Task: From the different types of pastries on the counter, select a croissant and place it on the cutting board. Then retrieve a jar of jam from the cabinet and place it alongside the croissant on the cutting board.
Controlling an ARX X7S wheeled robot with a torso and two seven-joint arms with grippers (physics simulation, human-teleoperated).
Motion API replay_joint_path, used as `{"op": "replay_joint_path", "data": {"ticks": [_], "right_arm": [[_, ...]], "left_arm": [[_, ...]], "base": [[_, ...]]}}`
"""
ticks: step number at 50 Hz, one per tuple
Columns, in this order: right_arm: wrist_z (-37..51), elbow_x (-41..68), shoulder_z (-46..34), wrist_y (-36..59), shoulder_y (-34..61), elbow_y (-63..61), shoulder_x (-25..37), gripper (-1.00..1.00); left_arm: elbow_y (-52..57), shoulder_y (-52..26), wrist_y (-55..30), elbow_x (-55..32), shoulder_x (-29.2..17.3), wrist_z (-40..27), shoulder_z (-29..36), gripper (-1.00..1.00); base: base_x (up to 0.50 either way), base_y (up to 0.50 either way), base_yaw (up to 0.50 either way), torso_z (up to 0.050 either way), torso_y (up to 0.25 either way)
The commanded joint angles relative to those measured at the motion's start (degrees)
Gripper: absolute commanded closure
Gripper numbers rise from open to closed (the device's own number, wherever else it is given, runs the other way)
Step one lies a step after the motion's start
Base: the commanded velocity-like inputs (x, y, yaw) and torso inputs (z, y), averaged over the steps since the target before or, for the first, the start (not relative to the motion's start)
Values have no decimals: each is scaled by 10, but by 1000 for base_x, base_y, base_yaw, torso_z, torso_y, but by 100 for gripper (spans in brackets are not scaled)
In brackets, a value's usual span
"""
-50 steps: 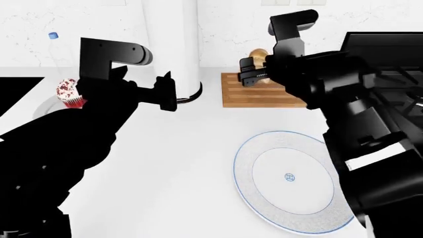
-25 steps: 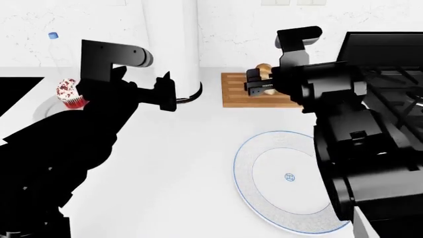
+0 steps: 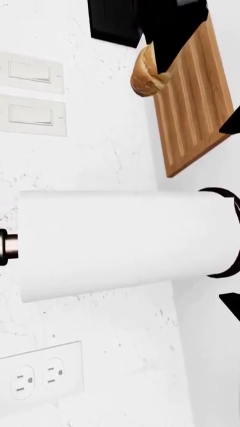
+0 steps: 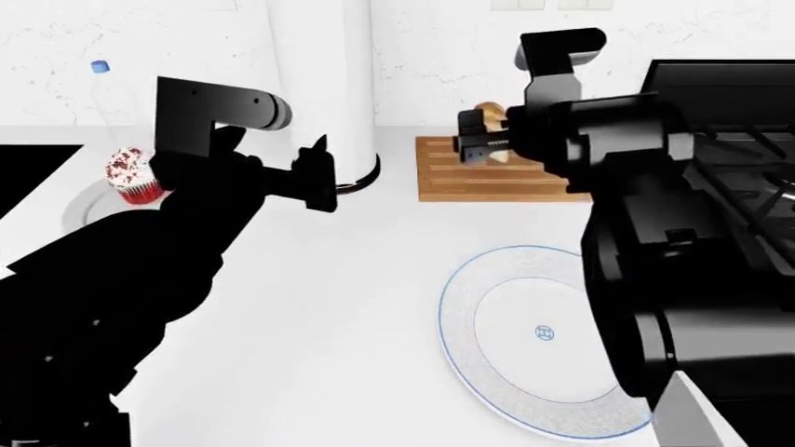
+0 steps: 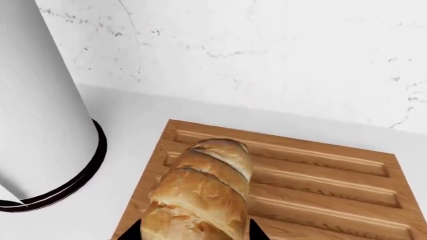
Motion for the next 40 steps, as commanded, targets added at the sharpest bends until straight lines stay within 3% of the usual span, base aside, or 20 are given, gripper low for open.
{"op": "replay_joint_path", "data": {"ticks": [1,10,21,40], "right_arm": [[-13,-17,7,1,8,0,-10,100],[-27,-14,-22,4,5,0,-16,100],[-25,-13,-42,5,1,0,-15,100],[11,-14,-28,-33,7,0,-8,100]], "left_arm": [[8,1,4,-6,-3,5,1,-100],[38,11,16,-13,-11,11,-2,-100],[55,13,21,-5,-16,3,7,-100],[52,10,11,-27,-15,2,-5,-100]], "base": [[0,0,0,0,0],[0,0,0,0,0],[0,0,0,10,-225],[0,0,0,0,-1]]}}
